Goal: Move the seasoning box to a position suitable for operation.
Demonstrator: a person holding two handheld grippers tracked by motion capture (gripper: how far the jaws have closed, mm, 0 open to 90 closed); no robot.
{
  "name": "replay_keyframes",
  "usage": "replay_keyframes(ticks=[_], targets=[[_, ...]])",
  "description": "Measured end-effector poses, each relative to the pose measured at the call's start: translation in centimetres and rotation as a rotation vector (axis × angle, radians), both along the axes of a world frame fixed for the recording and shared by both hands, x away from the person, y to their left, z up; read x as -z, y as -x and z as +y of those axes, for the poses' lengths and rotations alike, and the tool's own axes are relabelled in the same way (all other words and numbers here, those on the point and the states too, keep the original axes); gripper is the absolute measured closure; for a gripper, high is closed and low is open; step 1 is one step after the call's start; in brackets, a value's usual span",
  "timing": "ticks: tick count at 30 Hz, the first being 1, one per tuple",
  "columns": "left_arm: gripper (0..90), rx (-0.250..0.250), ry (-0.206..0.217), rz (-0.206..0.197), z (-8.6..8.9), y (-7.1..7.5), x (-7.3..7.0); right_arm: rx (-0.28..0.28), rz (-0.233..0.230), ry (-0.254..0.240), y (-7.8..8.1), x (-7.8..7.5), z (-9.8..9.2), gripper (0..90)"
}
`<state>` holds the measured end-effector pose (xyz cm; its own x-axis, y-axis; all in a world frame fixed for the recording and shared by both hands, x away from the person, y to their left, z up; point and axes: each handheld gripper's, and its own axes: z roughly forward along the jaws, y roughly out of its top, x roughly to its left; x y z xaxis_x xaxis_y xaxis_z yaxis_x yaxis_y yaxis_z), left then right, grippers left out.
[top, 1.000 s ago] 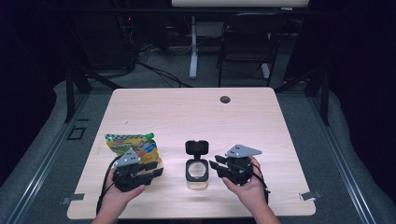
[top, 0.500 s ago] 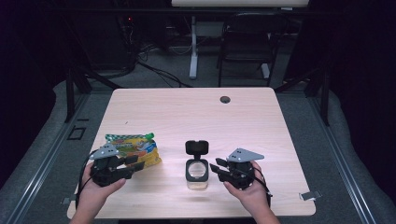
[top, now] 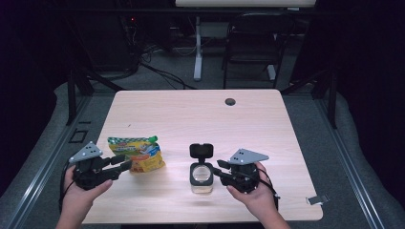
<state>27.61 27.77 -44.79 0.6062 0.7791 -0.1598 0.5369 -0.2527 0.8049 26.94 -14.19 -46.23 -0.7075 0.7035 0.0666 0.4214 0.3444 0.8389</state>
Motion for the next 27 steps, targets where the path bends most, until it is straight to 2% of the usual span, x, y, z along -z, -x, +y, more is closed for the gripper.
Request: replay_keyframes(ticks=[5,12,16,20,27], targets=[[56.7,-0.010,-0.006,0.005,0.9,-0.1,0.0,-0.019,-0.021,-0.029,-0.2,-1.1,0.5,63.1],[55.1,-0.033,-0.006,0.016,1.9,-0.6,0.4,-0.047,-0.088,0.001,-0.8,-1.7,2.5,61.6],[53.9,-0.049,-0.003,0.018,2.2,-0.8,0.9,-0.065,-0.066,0.016,-1.4,-1.5,3.7,62.7],[52.6,-0.057,-0.022,0.007,2.3,-1.2,1.4,-0.091,-0.061,0.041,-1.9,-1.2,5.1,62.8],[52.6,-0.076,-0.037,0.004,2.8,-1.2,1.2,-0.128,-0.060,0.049,-2.8,-1.0,7.1,62.8]])
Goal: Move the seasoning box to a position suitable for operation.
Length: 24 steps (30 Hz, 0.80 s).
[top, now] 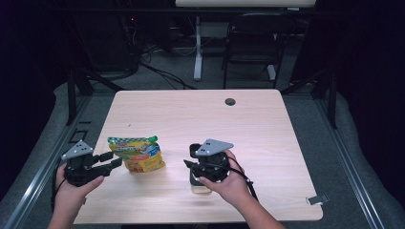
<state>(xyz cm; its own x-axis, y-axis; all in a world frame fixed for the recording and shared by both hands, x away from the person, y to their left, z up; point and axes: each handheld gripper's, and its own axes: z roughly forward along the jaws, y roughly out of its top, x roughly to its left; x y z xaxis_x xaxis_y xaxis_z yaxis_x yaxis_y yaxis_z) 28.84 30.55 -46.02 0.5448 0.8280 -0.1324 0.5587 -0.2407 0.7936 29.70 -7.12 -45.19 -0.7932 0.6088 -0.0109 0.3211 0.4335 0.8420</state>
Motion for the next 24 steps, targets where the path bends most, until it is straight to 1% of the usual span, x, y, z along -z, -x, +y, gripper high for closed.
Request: replay_keyframes(ticks=[1,2,3,5,7,8,10,14,16,17,18,19,22,24], targets=[[52.5,-0.005,0.008,-0.006,0.1,0.0,0.0,-0.003,0.003,-0.004,-0.1,0.0,0.3,62.7],[52.6,-0.007,0.008,0.001,0.2,-0.1,0.0,-0.007,0.004,-0.006,-0.3,0.0,0.5,62.7],[52.9,-0.010,0.013,-0.004,0.3,-0.1,0.1,-0.009,0.005,-0.002,-0.4,0.0,0.8,62.6],[52.9,-0.018,0.011,-0.010,0.4,-0.3,0.2,-0.012,0.005,0.009,-0.7,0.1,1.3,62.6],[52.7,-0.026,0.007,-0.017,0.5,-0.4,0.4,-0.016,0.004,0.007,-1.0,0.2,1.8,62.7],[52.4,-0.028,0.005,-0.018,0.6,-0.5,0.5,-0.022,0.003,0.016,-1.1,0.2,2.1,62.7],[51.6,-0.031,0.011,-0.018,0.6,-0.8,0.8,-0.026,0.006,0.006,-1.4,0.3,2.6,62.8],[51.3,-0.009,0.022,-0.014,0.2,-1.4,1.0,-0.035,0.016,-0.003,-2.2,0.6,3.7,62.9],[51.4,0.003,0.013,-0.014,0.0,-1.6,1.1,-0.039,0.020,-0.005,-2.6,0.7,4.3,63.0],[51.2,-0.001,0.013,-0.022,-0.1,-1.7,1.3,-0.038,0.018,-0.001,-2.8,0.8,4.6,63.3],[51.2,0.002,0.011,-0.019,-0.2,-1.7,1.3,-0.039,0.017,-0.007,-3.0,0.9,4.9,63.3],[51.2,0.006,0.013,-0.018,-0.2,-1.8,1.4,-0.044,0.016,0.007,-3.1,0.8,5.1,63.5],[51.6,0.008,0.017,-0.016,-0.1,-2.0,1.7,-0.039,0.015,-0.004,-3.6,1.2,5.8,64.0],[51.9,0.009,0.020,-0.013,0.0,-2.1,1.8,-0.041,0.019,0.000,-4.0,1.4,6.1,64.5]])
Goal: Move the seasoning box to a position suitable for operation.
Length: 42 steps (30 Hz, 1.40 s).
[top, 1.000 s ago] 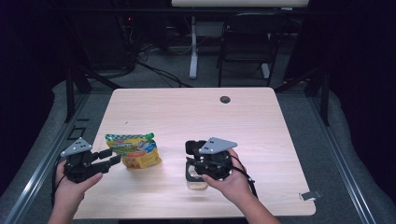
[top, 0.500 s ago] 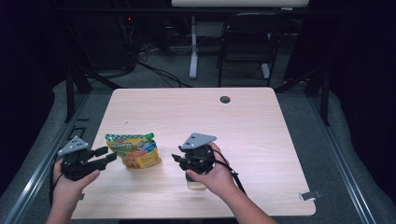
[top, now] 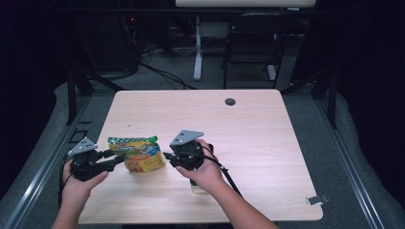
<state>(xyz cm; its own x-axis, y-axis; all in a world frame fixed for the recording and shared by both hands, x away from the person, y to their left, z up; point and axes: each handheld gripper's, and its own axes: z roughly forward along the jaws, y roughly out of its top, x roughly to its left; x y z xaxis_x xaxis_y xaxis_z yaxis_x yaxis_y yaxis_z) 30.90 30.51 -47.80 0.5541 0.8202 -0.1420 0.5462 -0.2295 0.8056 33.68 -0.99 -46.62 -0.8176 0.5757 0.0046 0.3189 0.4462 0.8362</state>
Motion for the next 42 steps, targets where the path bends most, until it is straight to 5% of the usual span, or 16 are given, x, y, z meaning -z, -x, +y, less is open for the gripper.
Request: replay_keyframes(ticks=[21,42], targets=[[59.0,-0.008,0.040,-0.004,0.4,0.2,-0.1,-0.034,0.032,0.013,-1.8,1.2,3.1,83.0],[66.0,0.040,0.021,-0.005,-0.4,0.7,-0.5,-0.052,0.056,0.012,-0.3,0.4,1.9,90.0]])
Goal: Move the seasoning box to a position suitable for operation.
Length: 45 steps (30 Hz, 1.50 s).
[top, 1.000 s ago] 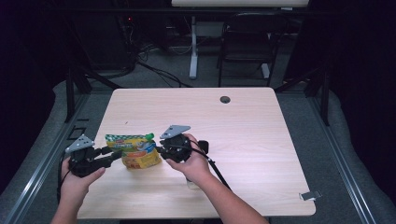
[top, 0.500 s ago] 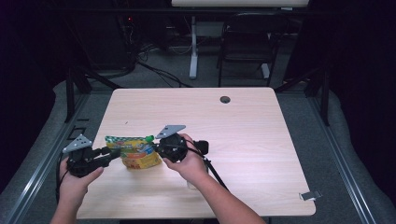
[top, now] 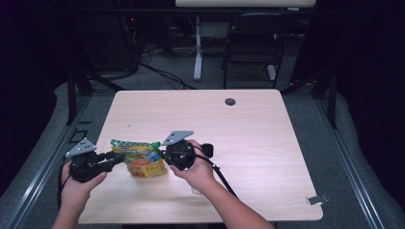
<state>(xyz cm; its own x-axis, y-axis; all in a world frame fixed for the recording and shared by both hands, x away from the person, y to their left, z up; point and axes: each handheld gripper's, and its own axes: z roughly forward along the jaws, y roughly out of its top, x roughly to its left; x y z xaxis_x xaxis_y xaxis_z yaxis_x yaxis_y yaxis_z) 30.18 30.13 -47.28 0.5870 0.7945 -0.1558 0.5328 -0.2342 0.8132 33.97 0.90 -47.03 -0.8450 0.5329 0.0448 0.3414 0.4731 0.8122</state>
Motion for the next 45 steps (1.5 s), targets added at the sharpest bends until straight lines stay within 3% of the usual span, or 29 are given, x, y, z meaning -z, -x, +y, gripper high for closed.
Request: replay_keyframes(ticks=[13,27,32,45], targets=[[69.9,0.106,0.003,0.022,-2.1,0.7,-0.2,0.004,-0.005,0.015,1.9,-0.3,-3.1,90.0],[69.8,0.158,0.003,0.019,-4.4,1.1,-0.2,0.018,-0.010,0.044,3.8,-0.6,-5.7,90.0],[69.5,0.166,0.002,0.004,-4.4,1.1,-0.1,0.012,-0.007,0.027,3.9,-0.3,-5.9,90.0],[64.4,0.168,0.014,0.002,-4.2,1.1,-0.2,-0.003,0.009,0.008,3.9,-1.2,-6.7,72.1]])
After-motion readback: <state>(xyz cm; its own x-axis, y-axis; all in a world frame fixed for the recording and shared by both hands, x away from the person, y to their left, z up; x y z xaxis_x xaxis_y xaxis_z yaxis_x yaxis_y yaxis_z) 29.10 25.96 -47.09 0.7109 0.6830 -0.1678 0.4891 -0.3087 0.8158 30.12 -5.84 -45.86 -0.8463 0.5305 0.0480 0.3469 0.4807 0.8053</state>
